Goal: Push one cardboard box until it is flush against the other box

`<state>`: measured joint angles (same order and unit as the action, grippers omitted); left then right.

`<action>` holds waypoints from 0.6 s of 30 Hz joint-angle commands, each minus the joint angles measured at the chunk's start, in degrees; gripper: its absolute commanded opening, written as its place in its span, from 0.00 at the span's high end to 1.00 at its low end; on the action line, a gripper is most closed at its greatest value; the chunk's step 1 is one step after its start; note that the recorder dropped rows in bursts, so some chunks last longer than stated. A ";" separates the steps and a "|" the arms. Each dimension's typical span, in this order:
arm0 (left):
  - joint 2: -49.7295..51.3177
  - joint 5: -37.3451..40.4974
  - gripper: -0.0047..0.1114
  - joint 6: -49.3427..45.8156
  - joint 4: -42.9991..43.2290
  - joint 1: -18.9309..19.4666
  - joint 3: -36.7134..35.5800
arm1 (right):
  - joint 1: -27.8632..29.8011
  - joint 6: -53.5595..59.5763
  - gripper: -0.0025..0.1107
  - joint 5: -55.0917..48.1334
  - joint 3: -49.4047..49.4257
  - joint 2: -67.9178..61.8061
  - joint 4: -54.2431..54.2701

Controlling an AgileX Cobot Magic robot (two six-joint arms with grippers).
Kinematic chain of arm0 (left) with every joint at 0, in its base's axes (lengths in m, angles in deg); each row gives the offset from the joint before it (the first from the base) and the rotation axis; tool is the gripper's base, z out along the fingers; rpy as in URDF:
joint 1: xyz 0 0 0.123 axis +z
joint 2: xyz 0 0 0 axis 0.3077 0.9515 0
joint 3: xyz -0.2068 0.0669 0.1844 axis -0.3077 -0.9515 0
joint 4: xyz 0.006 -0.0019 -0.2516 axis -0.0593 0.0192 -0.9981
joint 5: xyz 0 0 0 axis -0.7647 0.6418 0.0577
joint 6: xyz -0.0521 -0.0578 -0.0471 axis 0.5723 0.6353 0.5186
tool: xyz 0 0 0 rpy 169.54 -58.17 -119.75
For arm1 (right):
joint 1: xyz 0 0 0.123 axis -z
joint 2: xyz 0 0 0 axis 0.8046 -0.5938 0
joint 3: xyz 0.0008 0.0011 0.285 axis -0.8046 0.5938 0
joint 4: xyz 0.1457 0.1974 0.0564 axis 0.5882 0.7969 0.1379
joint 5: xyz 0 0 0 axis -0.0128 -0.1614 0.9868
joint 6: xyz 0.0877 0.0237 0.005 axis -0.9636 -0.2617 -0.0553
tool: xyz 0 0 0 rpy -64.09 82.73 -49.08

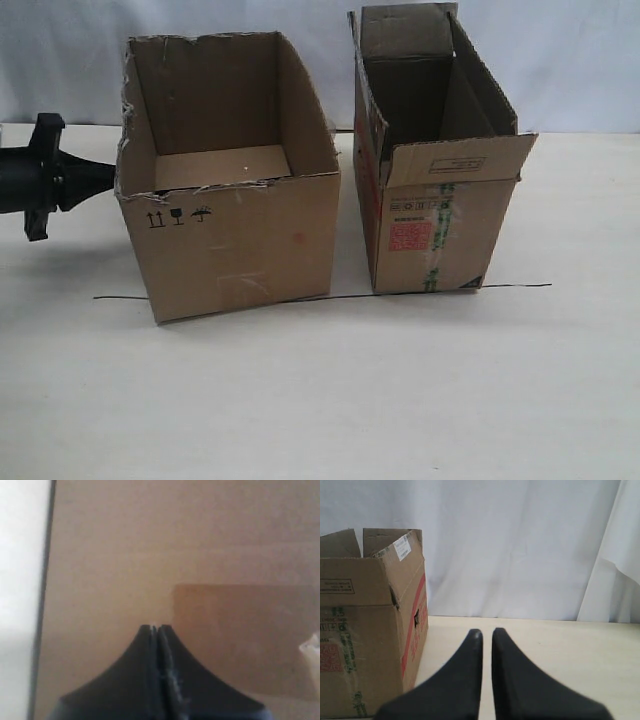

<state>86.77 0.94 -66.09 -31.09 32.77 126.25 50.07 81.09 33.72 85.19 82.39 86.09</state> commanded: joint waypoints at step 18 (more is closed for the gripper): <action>3.37 -3.06 0.96 0.55 -0.91 -7.70 9.78 | 0.00 0.15 0.93 0.14 0.24 0.11 0.25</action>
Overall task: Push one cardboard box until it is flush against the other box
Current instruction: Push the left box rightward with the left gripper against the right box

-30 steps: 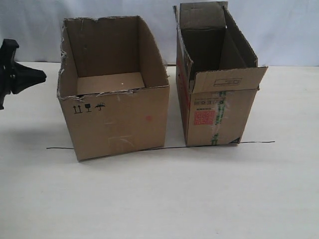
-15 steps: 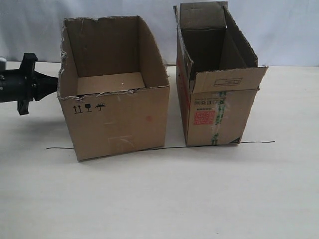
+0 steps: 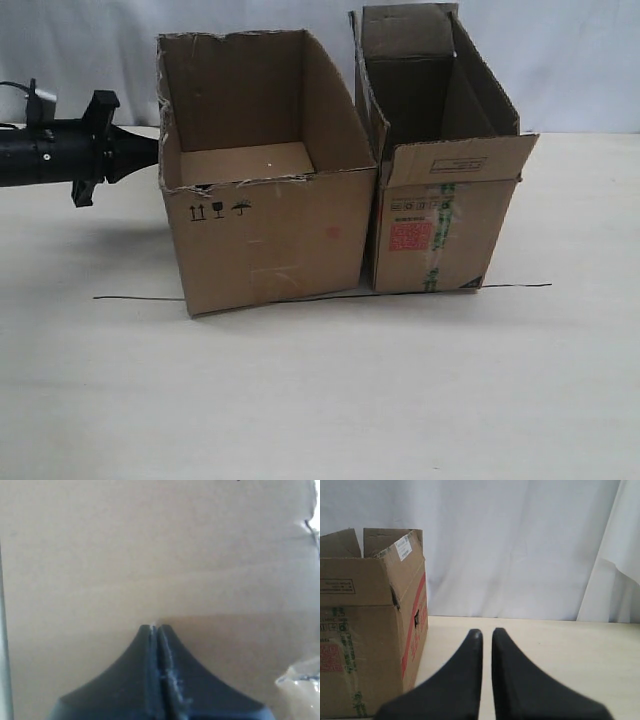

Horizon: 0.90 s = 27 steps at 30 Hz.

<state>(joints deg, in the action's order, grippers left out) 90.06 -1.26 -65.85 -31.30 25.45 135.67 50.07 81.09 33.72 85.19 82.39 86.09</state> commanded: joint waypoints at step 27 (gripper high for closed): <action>9.05 -2.17 0.96 4.70 -0.69 -2.94 14.57 | 0.00 0.15 0.93 0.14 0.24 0.11 0.25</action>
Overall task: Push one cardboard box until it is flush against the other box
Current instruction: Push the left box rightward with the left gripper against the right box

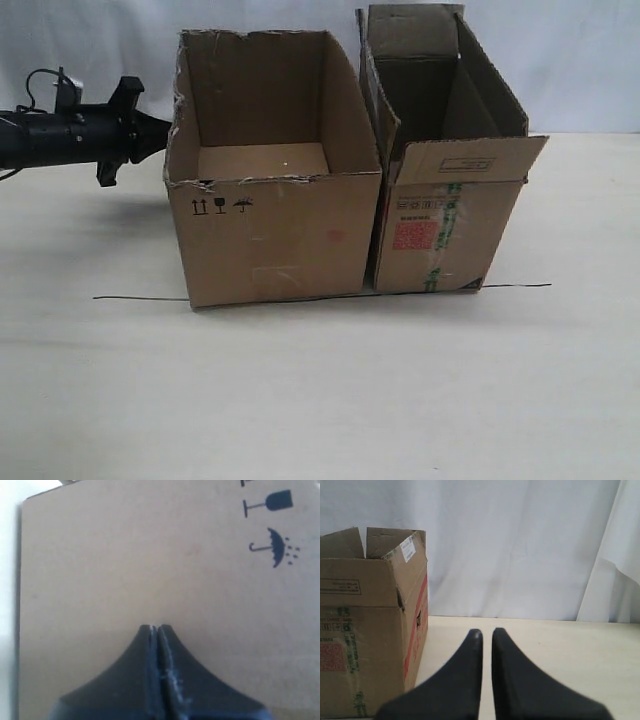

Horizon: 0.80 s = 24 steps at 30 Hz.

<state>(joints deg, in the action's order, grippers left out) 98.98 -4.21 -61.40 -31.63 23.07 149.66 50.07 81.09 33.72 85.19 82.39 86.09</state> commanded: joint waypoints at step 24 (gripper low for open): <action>0.12 3.67 0.96 0.15 -0.36 -0.56 0.57 | 0.00 0.15 0.93 0.14 0.24 0.11 0.25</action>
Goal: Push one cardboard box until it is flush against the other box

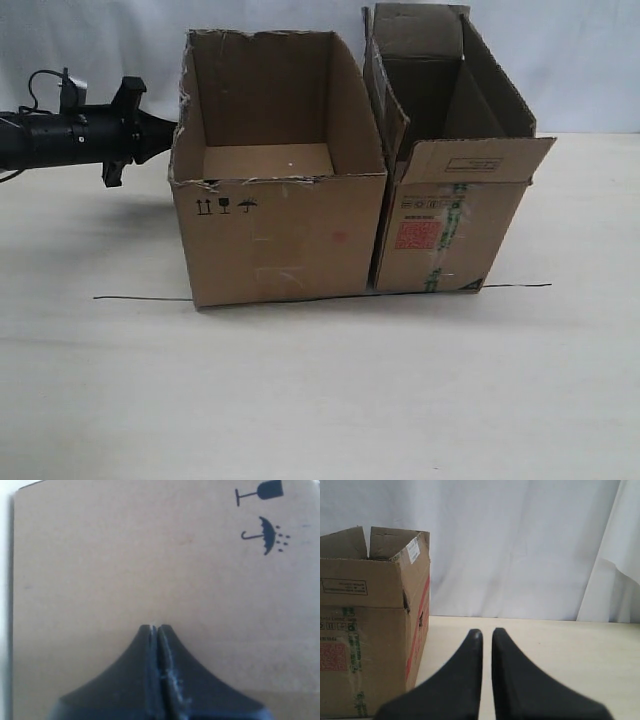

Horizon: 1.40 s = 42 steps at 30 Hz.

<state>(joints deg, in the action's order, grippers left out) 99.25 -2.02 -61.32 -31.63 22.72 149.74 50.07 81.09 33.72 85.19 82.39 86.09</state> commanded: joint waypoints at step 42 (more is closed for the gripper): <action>-94.16 -8.26 0.96 -0.24 26.95 9.45 -52.71 | 0.00 0.15 0.93 0.14 0.24 0.11 0.25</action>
<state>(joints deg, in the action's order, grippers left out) 13.91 -9.74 -62.23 -5.12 32.50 101.24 50.07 81.09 33.72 85.19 82.39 86.09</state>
